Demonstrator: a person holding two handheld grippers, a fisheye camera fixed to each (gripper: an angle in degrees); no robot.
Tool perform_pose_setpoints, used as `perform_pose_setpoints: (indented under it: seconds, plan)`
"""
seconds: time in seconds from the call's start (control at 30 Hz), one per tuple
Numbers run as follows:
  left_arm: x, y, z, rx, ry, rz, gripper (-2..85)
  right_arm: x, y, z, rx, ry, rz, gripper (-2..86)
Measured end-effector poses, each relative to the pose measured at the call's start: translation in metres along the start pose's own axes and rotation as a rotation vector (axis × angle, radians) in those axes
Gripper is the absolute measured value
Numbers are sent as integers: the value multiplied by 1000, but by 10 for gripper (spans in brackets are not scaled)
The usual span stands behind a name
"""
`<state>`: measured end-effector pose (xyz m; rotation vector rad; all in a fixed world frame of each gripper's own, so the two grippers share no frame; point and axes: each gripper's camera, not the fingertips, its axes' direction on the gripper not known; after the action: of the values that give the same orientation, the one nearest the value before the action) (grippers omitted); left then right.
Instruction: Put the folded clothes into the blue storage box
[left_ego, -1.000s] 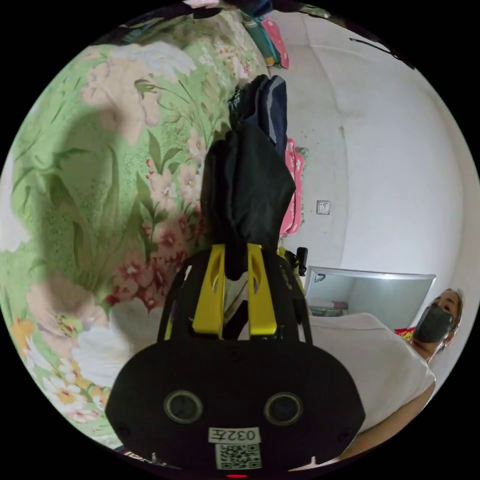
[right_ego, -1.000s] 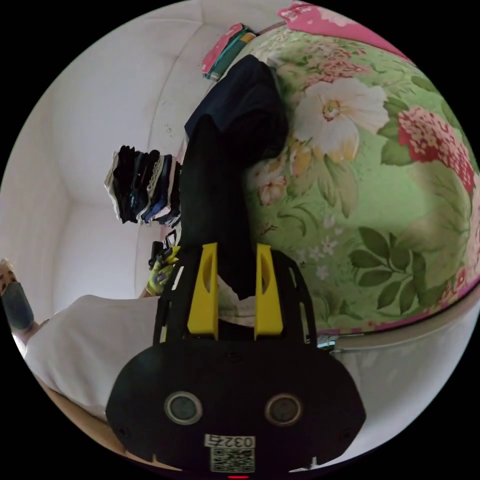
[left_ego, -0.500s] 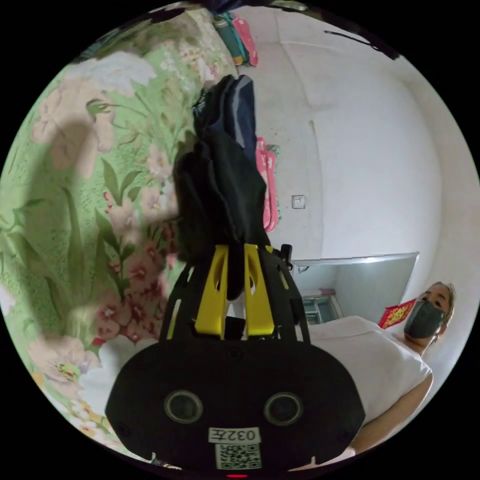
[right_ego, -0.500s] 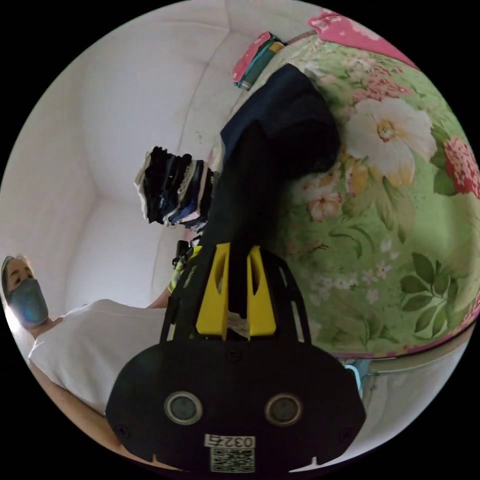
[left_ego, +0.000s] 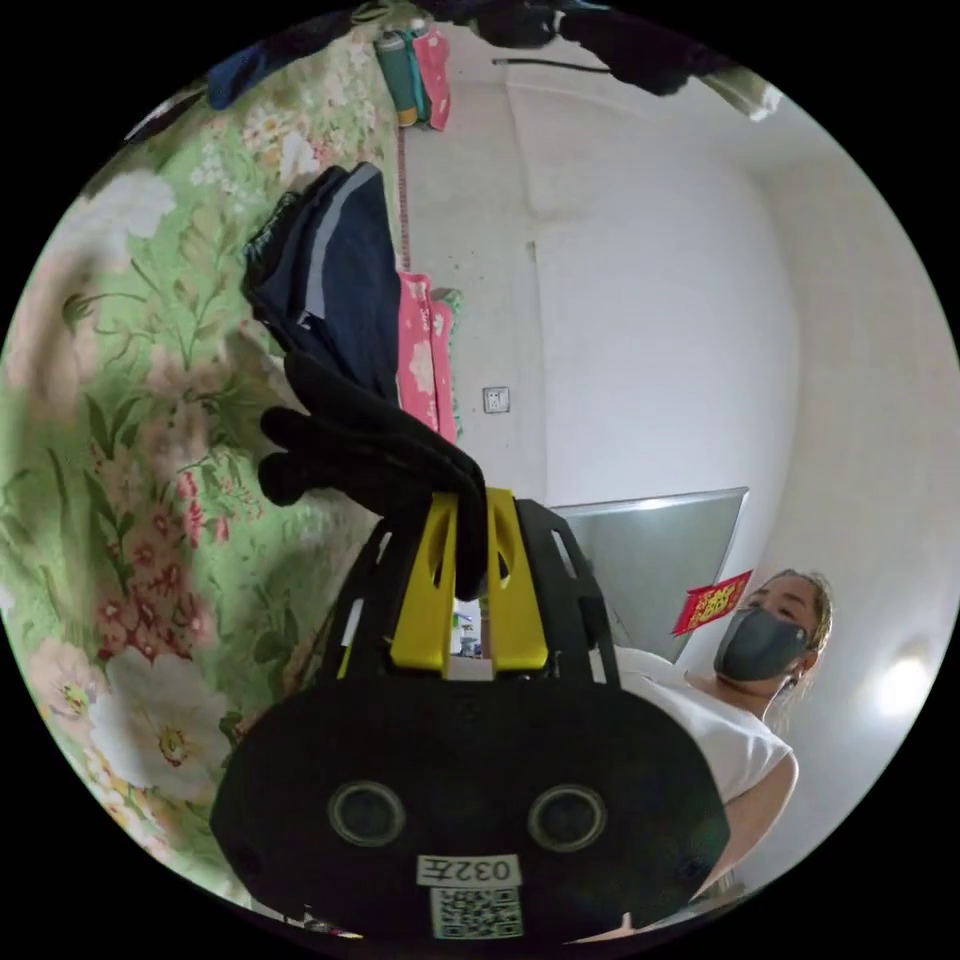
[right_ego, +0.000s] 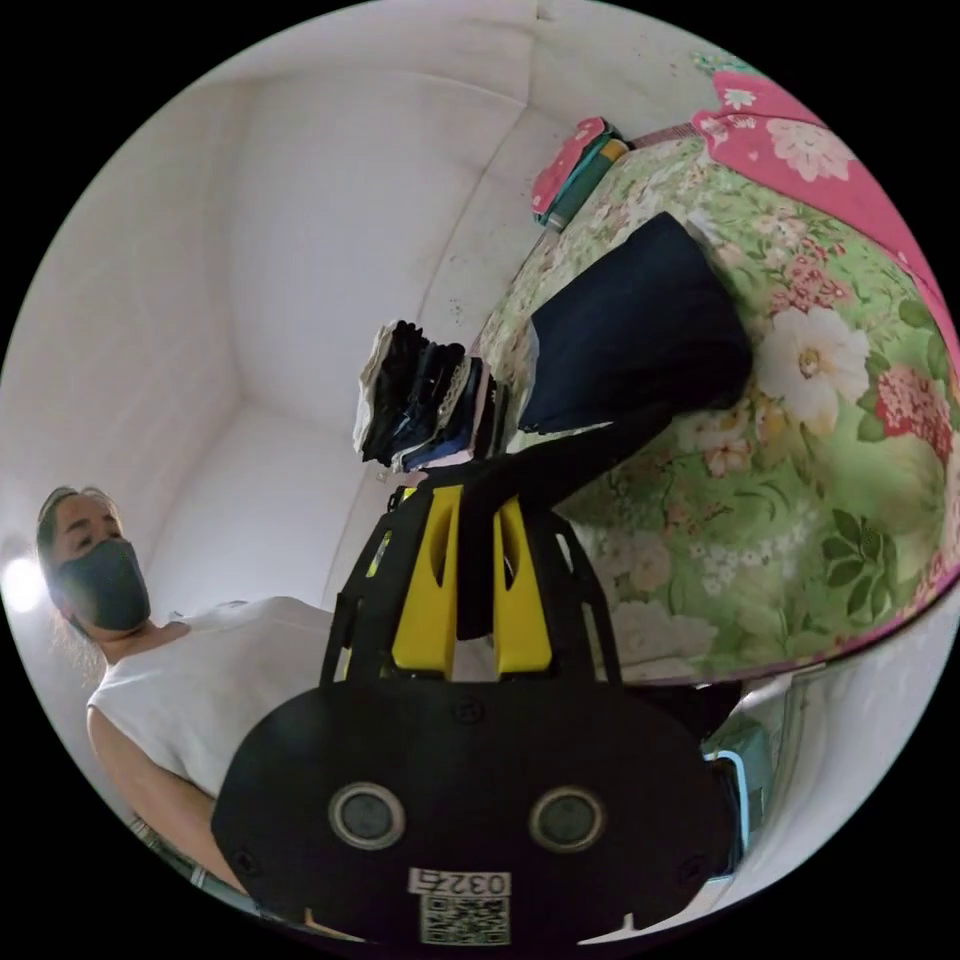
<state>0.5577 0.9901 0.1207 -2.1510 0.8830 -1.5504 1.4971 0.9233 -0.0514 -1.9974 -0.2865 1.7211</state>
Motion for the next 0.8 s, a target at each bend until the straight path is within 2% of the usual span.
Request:
perform_pose_setpoints:
  seconds: [0.1,0.3,0.57,0.8]
  plan:
    - [-15,-10,19,-74,25,18,5,9,28,-14,64,23,20,52]
    - [-62,-30,85,-329,65,39,5,30,111,-45,248,140,139,52]
    - [-154,-13,226,-787,105,-23,6,54,259,-66,547,341,417,52]
    - [-212,33,341,-1185,57,-29,5,81,372,-62,809,389,650,52]
